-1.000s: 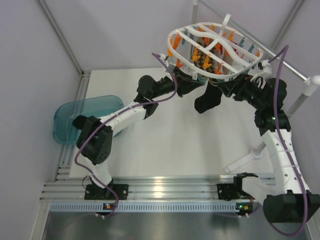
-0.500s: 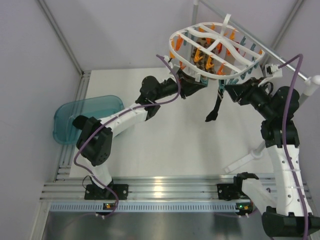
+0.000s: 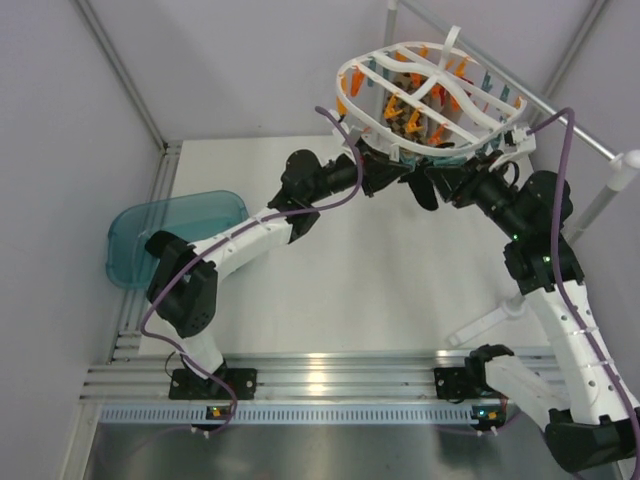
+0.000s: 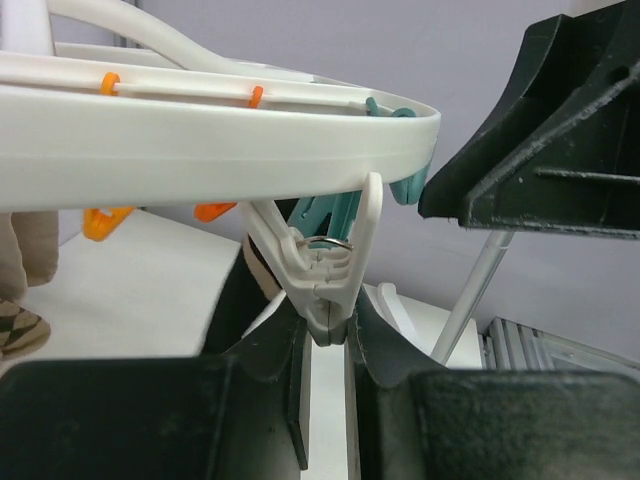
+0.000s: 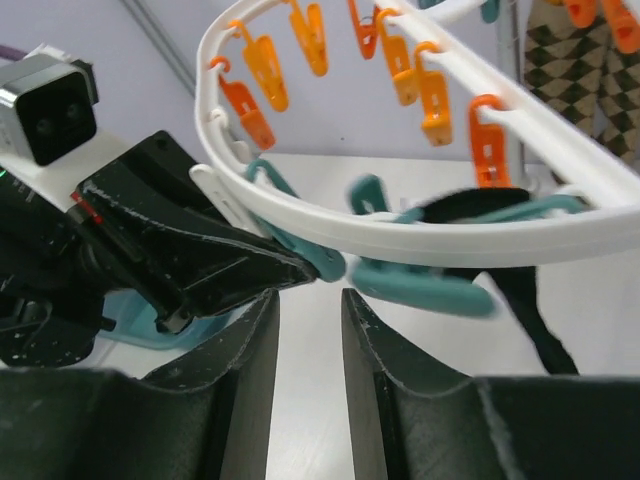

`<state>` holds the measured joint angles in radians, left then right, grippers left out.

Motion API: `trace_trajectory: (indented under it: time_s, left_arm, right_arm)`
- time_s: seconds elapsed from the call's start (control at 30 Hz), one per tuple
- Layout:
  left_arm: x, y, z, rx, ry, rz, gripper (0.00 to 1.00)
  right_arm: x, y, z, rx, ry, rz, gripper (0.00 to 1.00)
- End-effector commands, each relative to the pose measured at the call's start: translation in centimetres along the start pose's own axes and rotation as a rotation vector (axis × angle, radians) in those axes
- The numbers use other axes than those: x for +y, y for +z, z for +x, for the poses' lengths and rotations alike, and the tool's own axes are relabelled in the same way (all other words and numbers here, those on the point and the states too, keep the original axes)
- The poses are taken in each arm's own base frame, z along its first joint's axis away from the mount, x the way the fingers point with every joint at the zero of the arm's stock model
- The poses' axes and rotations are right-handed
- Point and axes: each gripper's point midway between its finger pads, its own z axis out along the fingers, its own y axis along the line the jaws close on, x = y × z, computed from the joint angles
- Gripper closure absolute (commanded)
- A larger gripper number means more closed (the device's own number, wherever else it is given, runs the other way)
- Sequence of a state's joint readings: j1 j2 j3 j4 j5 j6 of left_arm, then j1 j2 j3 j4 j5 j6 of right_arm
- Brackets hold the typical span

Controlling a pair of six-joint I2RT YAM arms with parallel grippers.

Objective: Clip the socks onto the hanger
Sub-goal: Open the clamp at the hanger.

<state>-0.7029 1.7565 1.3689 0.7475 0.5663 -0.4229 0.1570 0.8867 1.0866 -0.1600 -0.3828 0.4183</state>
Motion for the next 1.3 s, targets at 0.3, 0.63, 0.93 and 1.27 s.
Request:
trace_trajectory:
  time_s: [0.3,0.63,0.93,1.27]
  left_arm:
    - [-1.0,0.1,-1.2,0.01,0.025,-0.033,1.0]
    - [-0.7,0.6,-1.3,0.006,0.007,-0.038,1.0]
    - [-1.1,0.6,-0.8,0.023,-0.007,-0.05,1.0]
    - [-1.6,0.7,-0.6,0.034,-0.015,-0.041,1.0]
  right_arm:
    - [1.2,0.3,-2.3,-0.137,-0.118,0.038,0.67]
    - [1.6,2.3,-1.1,-0.13,-0.063,0.009,0.68]
    - [1.7,3.8,-0.5,-0.166,-0.067,0.041,0.66]
    - [-0.1,4.4,-0.3,-0.185,-0.074,0.147,0.8]
